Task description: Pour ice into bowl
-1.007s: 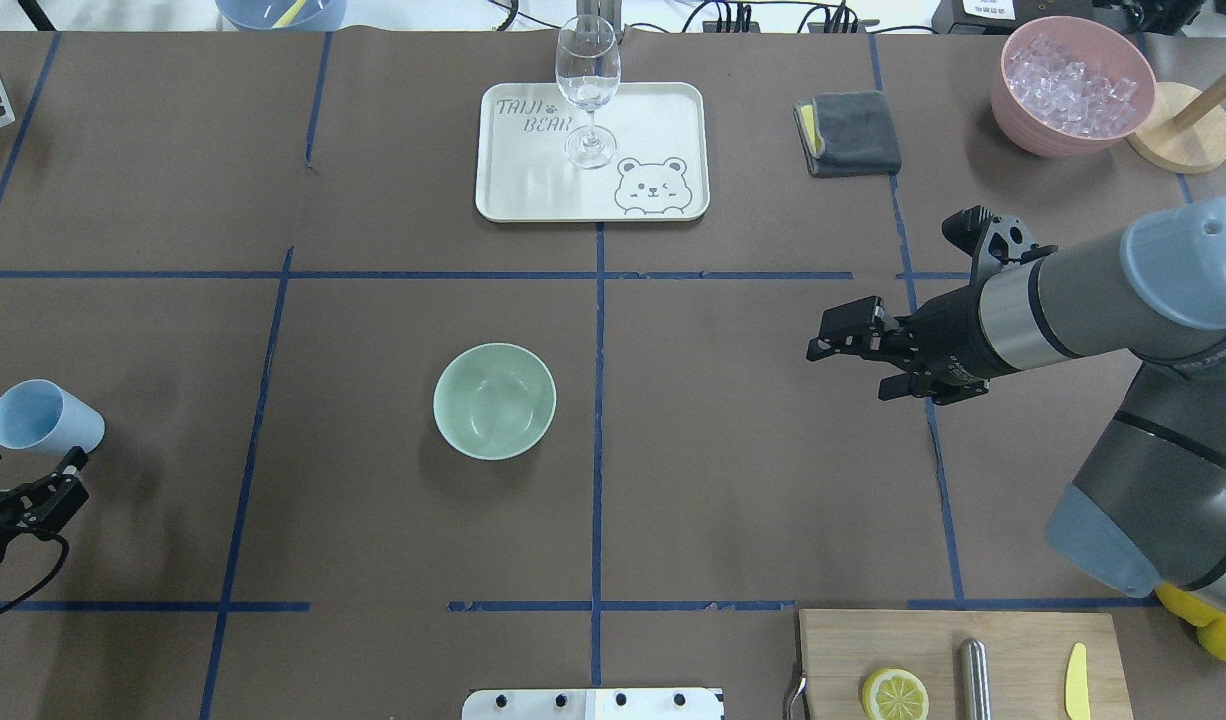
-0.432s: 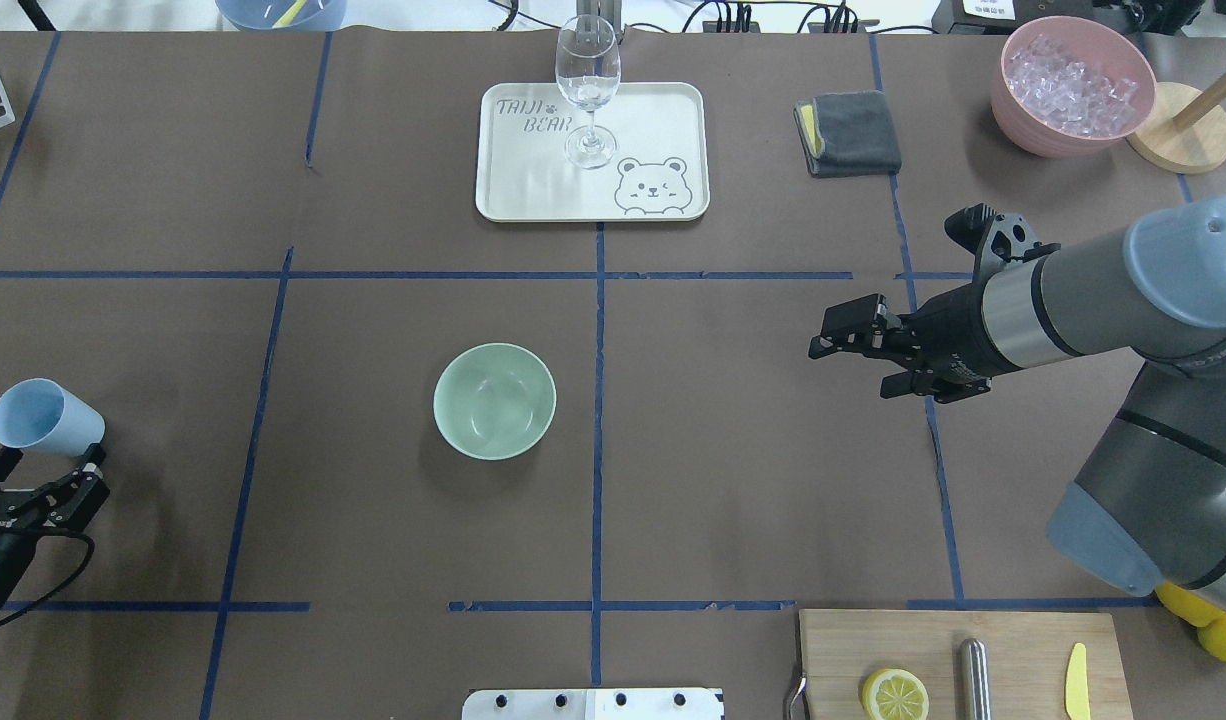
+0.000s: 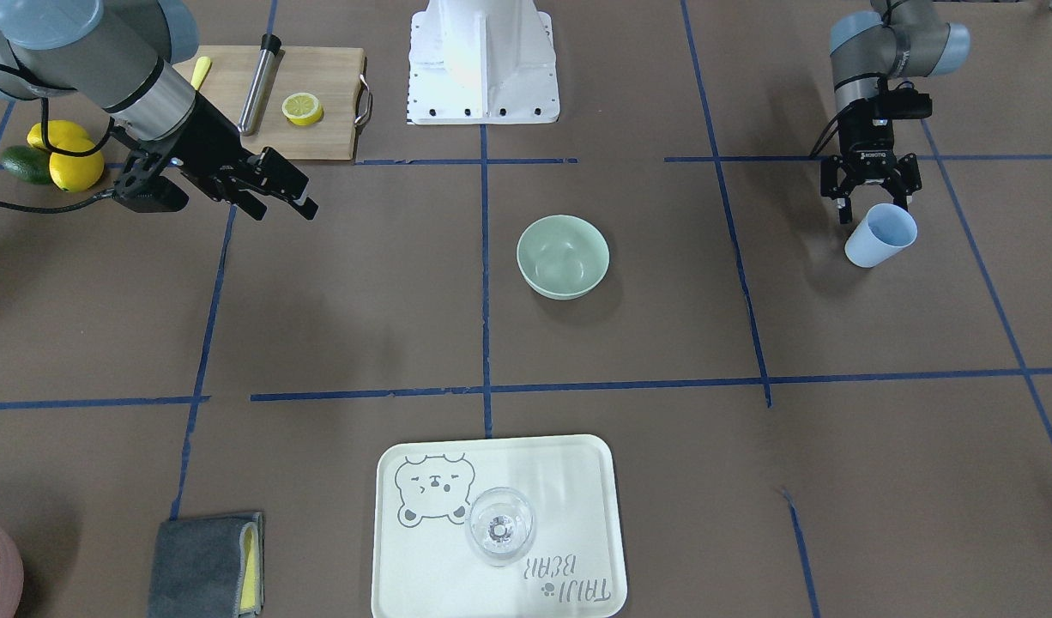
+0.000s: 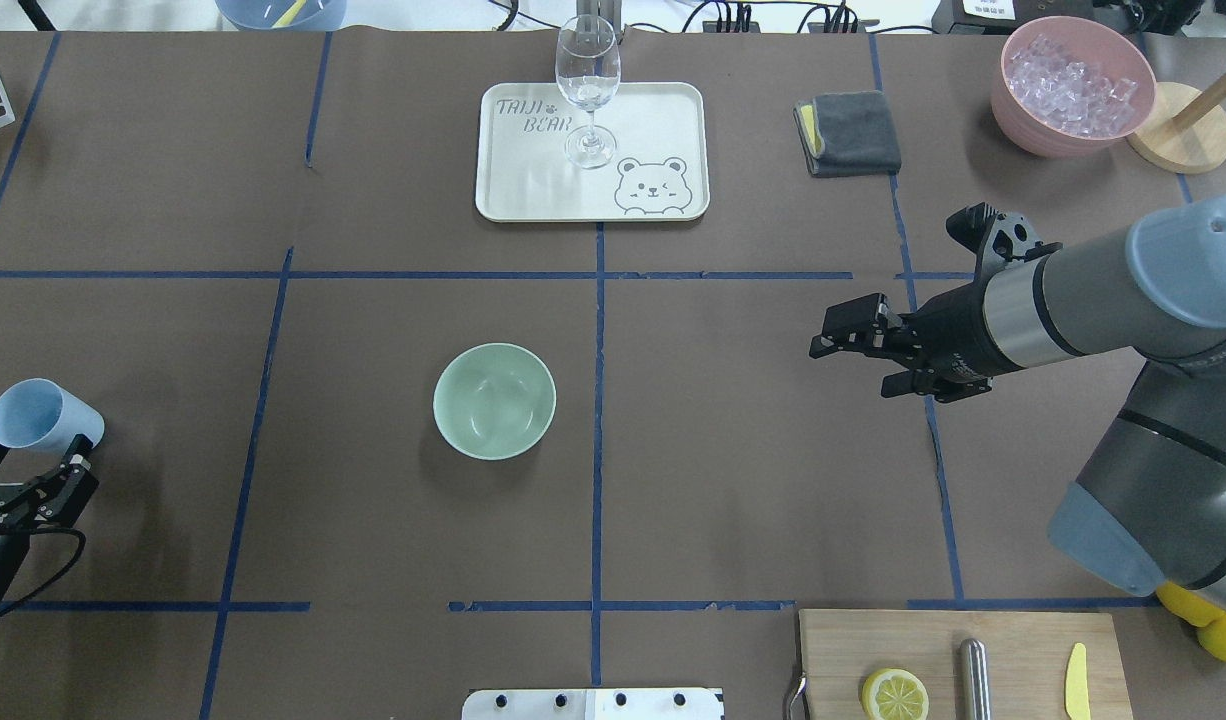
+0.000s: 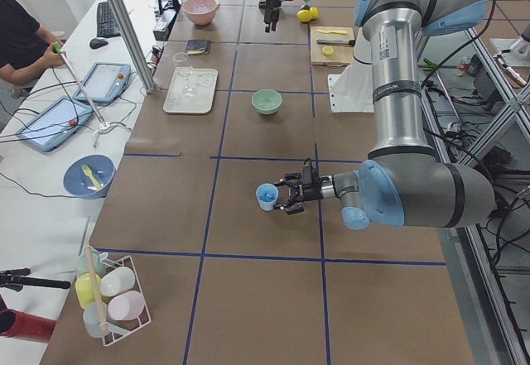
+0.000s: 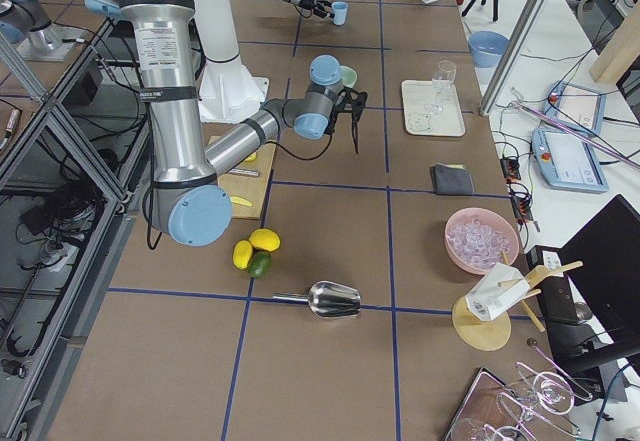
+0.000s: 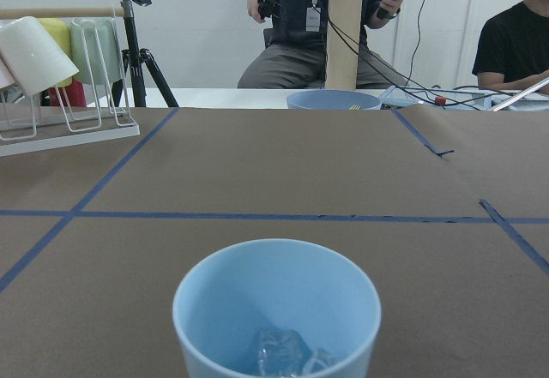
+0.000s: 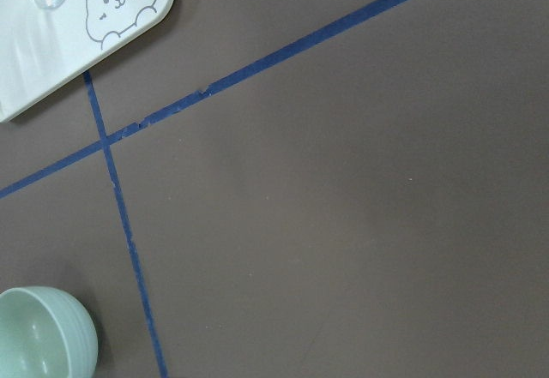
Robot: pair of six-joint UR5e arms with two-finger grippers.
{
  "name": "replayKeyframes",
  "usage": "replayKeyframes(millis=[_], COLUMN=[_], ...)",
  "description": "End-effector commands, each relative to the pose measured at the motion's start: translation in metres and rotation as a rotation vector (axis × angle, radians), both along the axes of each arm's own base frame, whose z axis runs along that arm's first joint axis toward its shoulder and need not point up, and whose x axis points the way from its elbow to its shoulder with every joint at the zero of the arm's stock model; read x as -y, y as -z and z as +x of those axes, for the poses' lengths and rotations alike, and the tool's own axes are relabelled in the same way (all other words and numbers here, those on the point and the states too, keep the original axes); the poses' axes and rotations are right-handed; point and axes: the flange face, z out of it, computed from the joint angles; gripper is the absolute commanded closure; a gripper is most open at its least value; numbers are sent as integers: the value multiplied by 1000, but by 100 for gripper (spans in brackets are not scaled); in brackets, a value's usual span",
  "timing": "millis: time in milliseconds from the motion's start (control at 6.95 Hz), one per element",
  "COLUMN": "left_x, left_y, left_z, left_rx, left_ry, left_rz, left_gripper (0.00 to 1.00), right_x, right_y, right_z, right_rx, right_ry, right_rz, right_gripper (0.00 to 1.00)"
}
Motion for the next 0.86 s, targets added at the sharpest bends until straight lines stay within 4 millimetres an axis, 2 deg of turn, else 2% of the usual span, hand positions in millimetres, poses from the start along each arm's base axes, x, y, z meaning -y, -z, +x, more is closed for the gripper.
replayKeyframes(millis=[0,288,720], left_x=[1,6,24], left_y=[-5,-14,-16], left_z=[21,16,3], left_rx=[-7,13,18], left_ry=[12,29,80], left_rz=[13,13,5], left_gripper=[2,2,2], right_x=[0,-1,1], right_y=[0,3,2], right_z=[1,2,1], right_rx=[0,5,2], right_ry=[-1,-1,-3], right_rz=[0,4,2], right_gripper=[0,0,0])
